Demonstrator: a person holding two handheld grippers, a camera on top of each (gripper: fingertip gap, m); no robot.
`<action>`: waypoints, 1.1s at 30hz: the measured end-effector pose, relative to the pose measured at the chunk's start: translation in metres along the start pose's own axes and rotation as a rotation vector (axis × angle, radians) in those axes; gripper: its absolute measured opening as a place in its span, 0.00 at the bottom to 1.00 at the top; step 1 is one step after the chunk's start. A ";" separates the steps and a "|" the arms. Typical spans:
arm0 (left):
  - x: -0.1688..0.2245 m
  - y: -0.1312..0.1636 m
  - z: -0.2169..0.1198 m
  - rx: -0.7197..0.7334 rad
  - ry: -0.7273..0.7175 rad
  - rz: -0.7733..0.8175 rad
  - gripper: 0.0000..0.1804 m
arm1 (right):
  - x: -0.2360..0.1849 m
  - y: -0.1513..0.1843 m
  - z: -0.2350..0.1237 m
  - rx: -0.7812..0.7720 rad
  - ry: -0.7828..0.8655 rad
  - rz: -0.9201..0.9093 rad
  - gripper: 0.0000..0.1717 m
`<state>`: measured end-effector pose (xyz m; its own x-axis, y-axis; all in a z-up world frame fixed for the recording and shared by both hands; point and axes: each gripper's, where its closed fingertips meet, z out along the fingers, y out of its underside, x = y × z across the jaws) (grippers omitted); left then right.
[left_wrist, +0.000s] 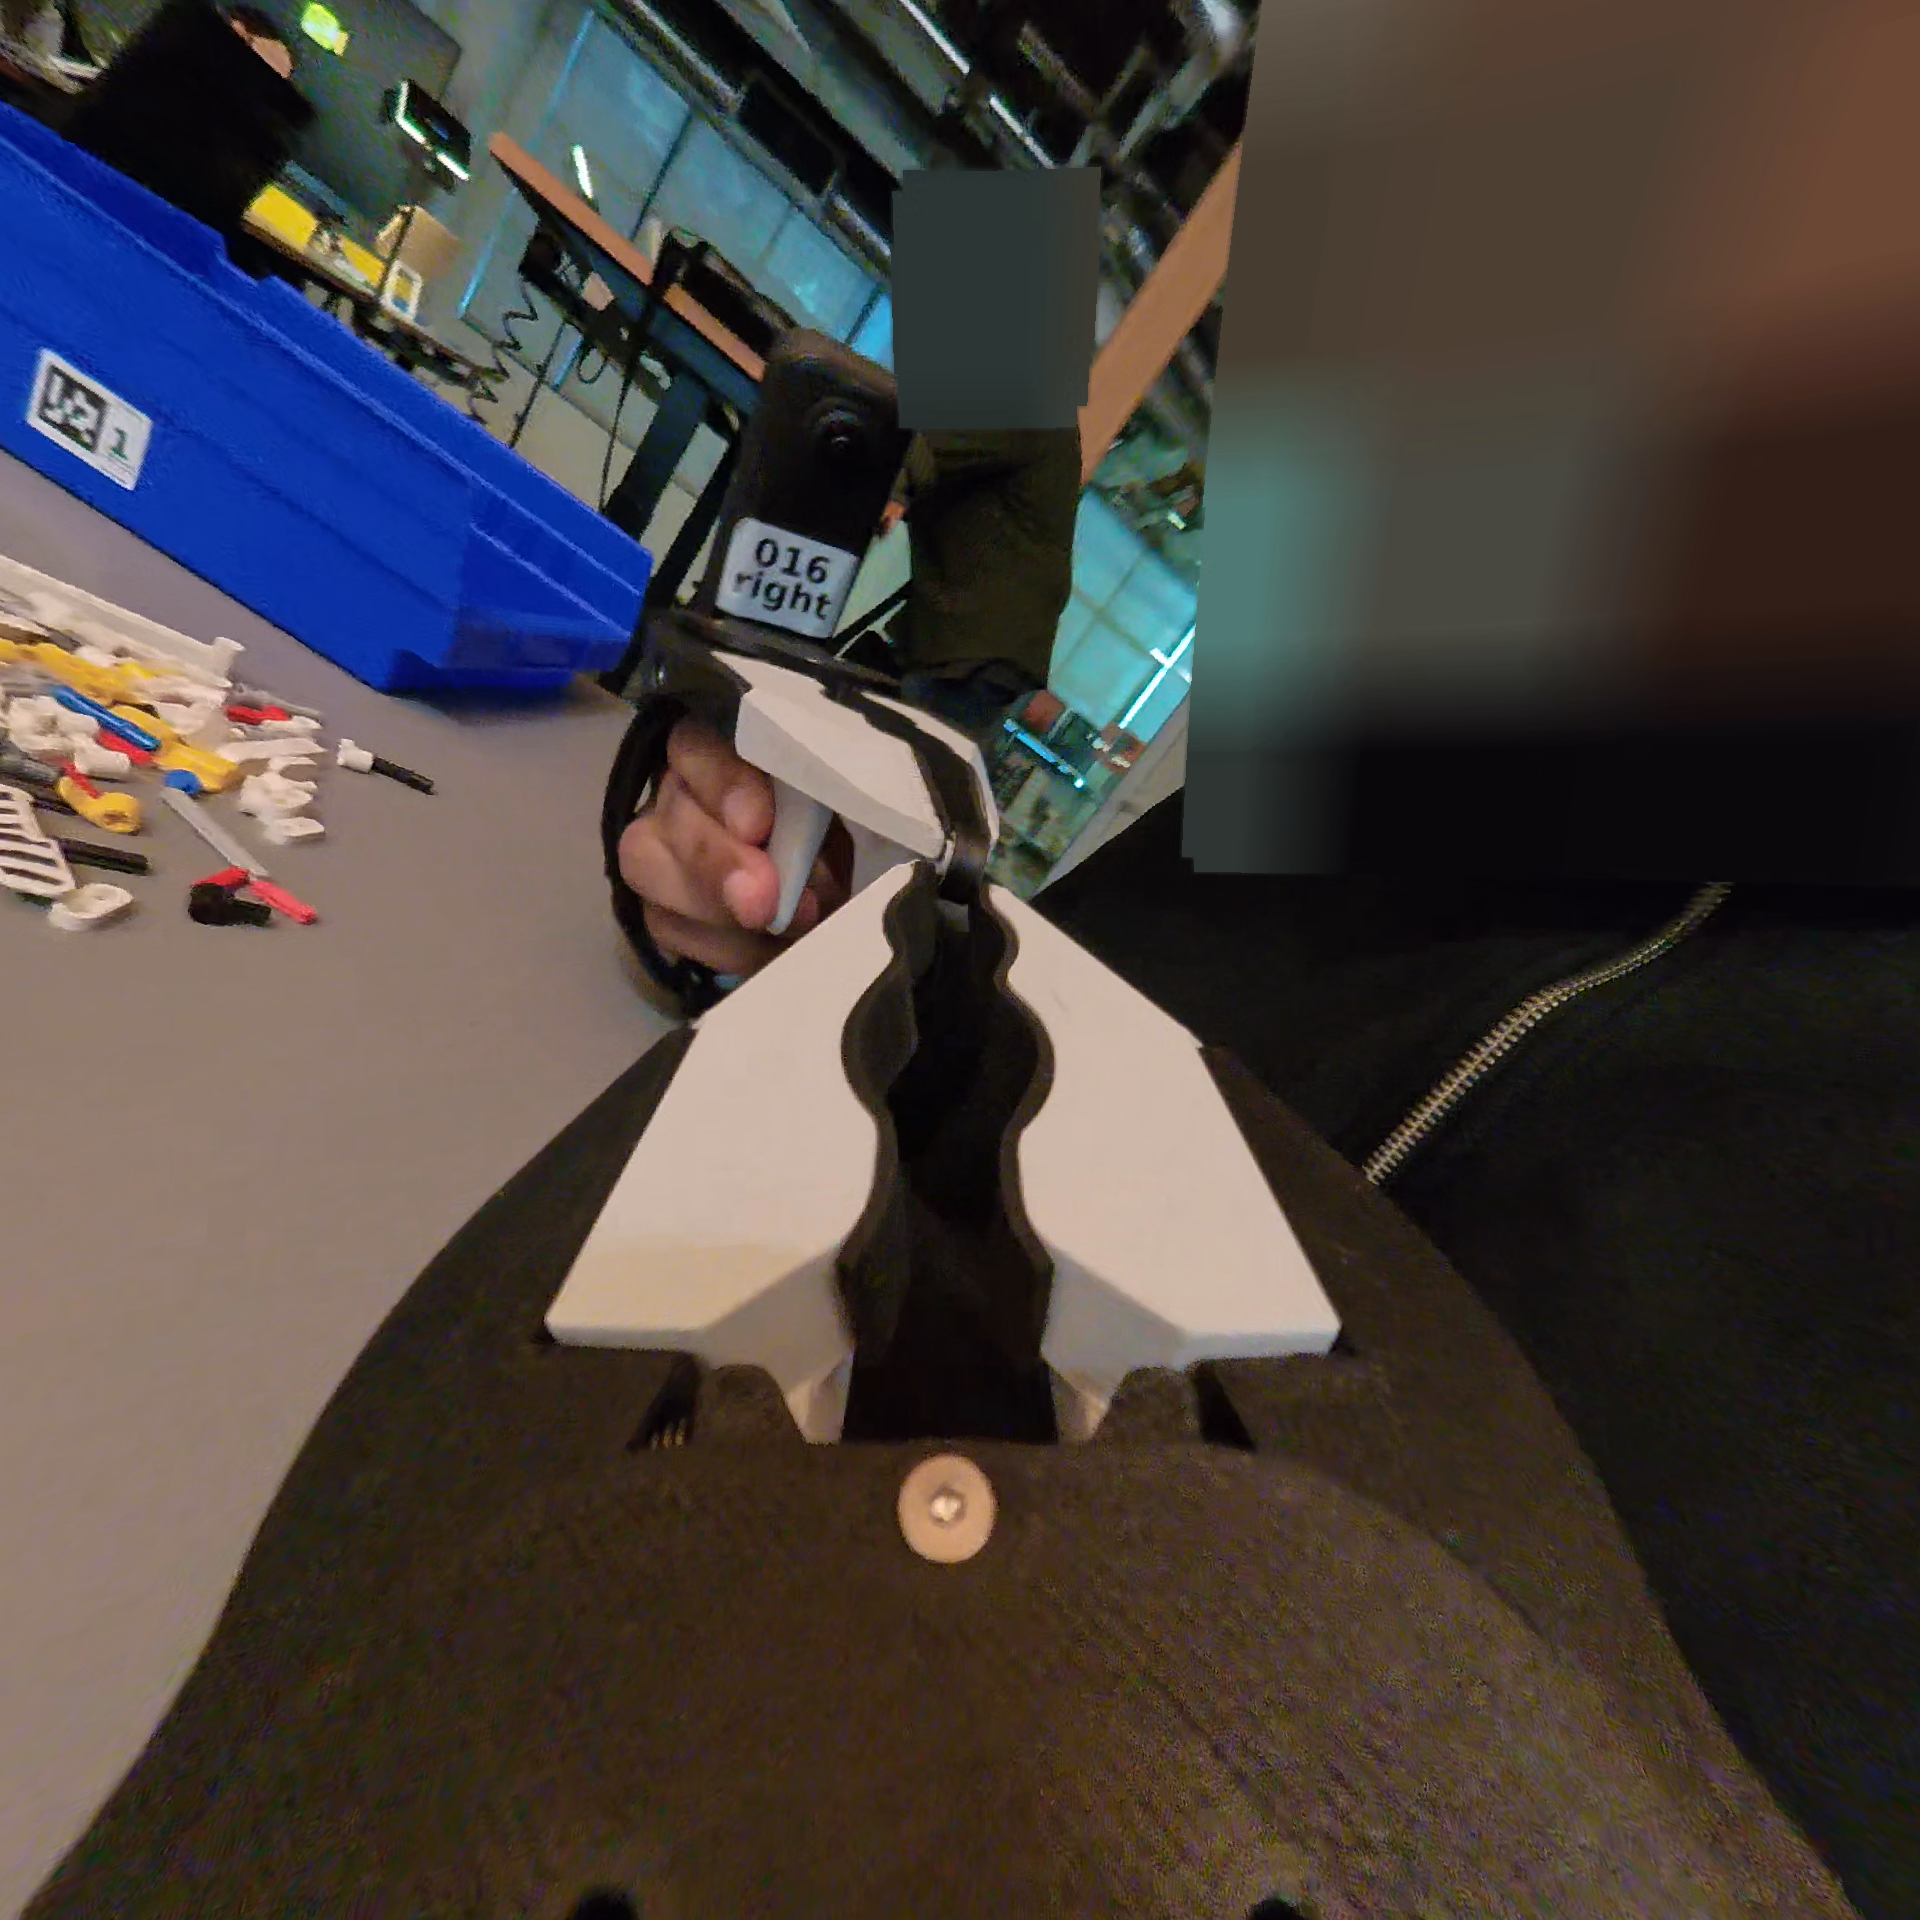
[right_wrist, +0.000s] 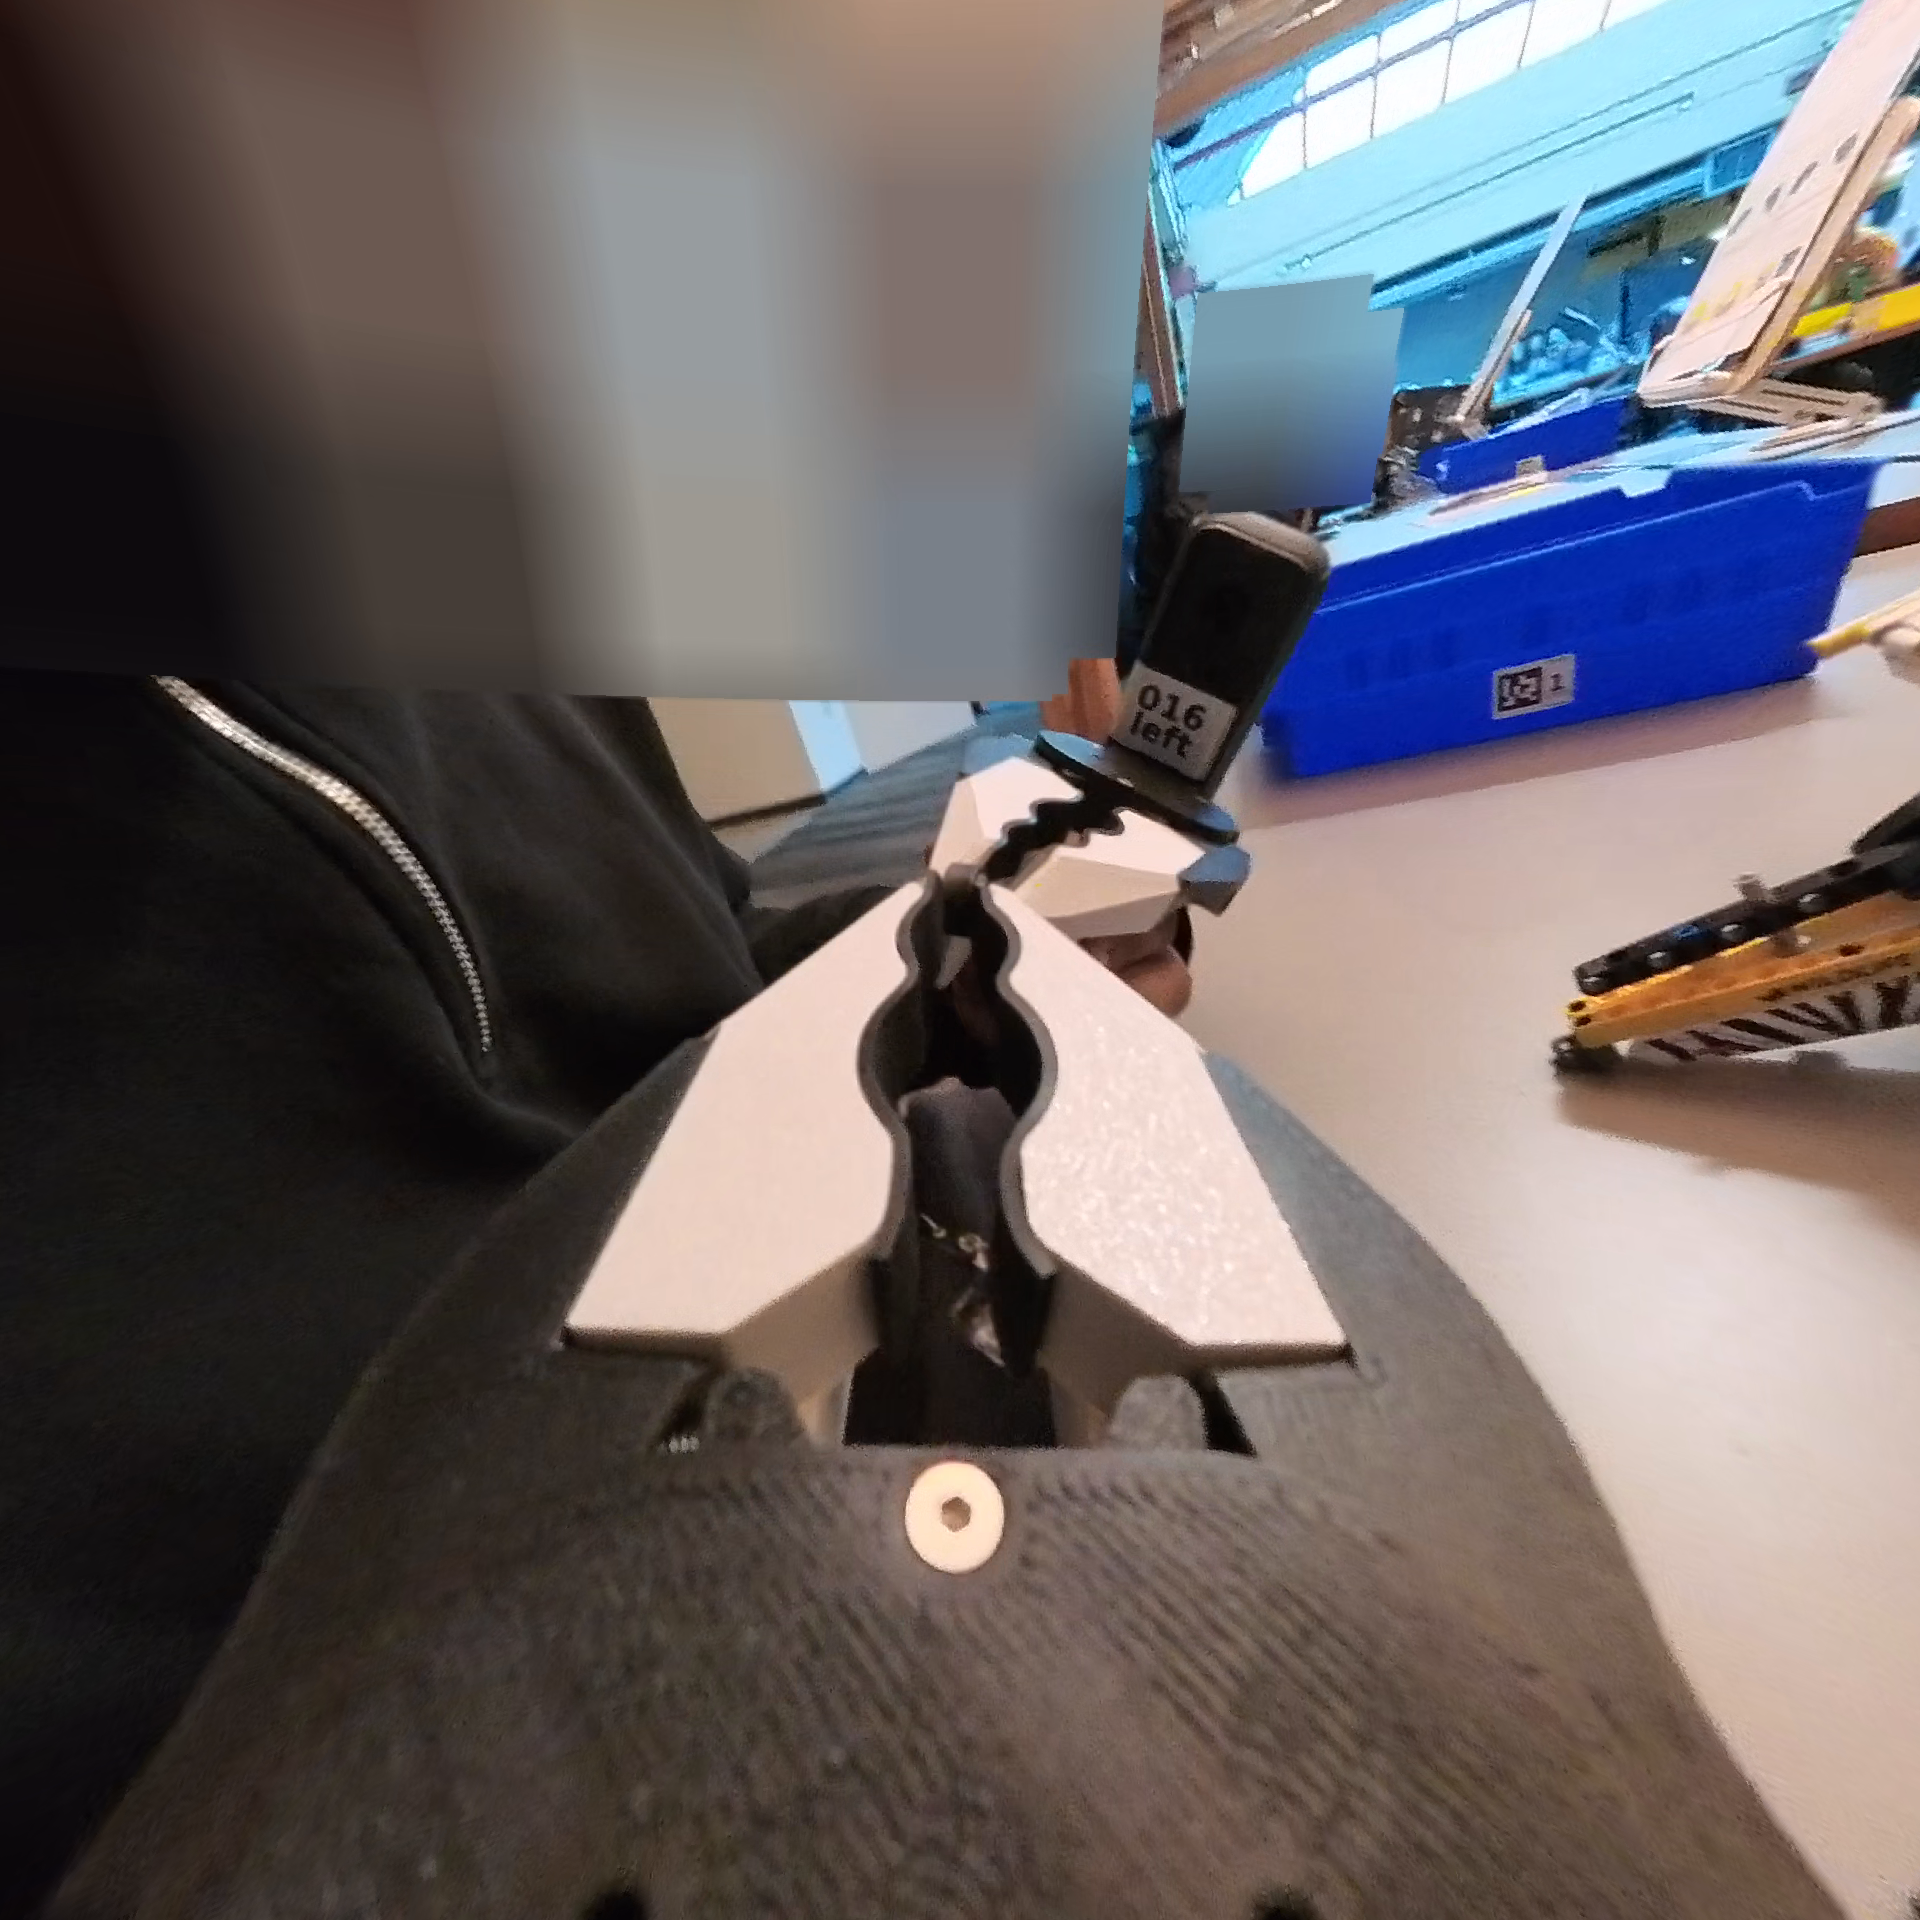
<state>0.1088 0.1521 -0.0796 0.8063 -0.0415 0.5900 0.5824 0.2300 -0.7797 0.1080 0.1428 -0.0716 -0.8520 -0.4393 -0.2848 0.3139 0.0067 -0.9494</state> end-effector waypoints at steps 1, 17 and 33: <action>0.000 -0.001 0.000 0.009 0.010 -0.009 0.01 | -0.001 -0.001 0.000 0.016 -0.022 0.024 0.01; -0.028 -0.002 -0.005 -0.039 -0.279 0.130 0.01 | 0.029 0.009 -0.009 -0.070 0.196 -0.018 0.02; -0.055 -0.016 -0.011 0.029 -0.649 0.316 0.01 | 0.056 0.005 -0.015 -0.319 0.663 -0.491 0.00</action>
<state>0.0562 0.1398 -0.1021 0.7067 0.6152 0.3494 0.3210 0.1614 -0.9332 0.0556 0.1318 -0.0944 -0.9586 0.1522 0.2407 -0.1987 0.2479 -0.9482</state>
